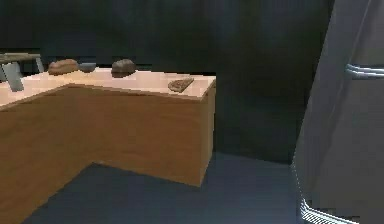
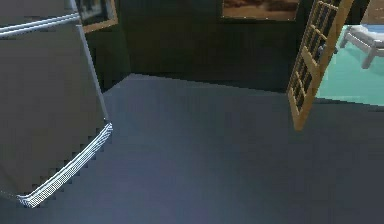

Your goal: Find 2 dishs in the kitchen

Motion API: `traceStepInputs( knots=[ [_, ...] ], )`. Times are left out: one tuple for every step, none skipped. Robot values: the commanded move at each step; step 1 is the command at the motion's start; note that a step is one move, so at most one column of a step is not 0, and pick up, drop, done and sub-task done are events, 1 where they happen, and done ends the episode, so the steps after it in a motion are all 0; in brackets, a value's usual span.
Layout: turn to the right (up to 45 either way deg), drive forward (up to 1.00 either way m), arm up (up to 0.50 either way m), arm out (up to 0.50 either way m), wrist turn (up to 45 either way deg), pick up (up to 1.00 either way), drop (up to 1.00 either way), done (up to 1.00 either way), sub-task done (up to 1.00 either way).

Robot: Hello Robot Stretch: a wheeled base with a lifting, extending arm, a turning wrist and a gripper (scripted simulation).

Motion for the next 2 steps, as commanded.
traceStepInputs(
  knots=[
    [0.0, 0.75, 0.00, 0.00, 0.0, 0.00, 0.00, 0.00, 0.00],
    [0.0, 0.00, 0.00, 0.00, 0.0, 0.00, 0.00, 1.00, 0.00]
  ],
)
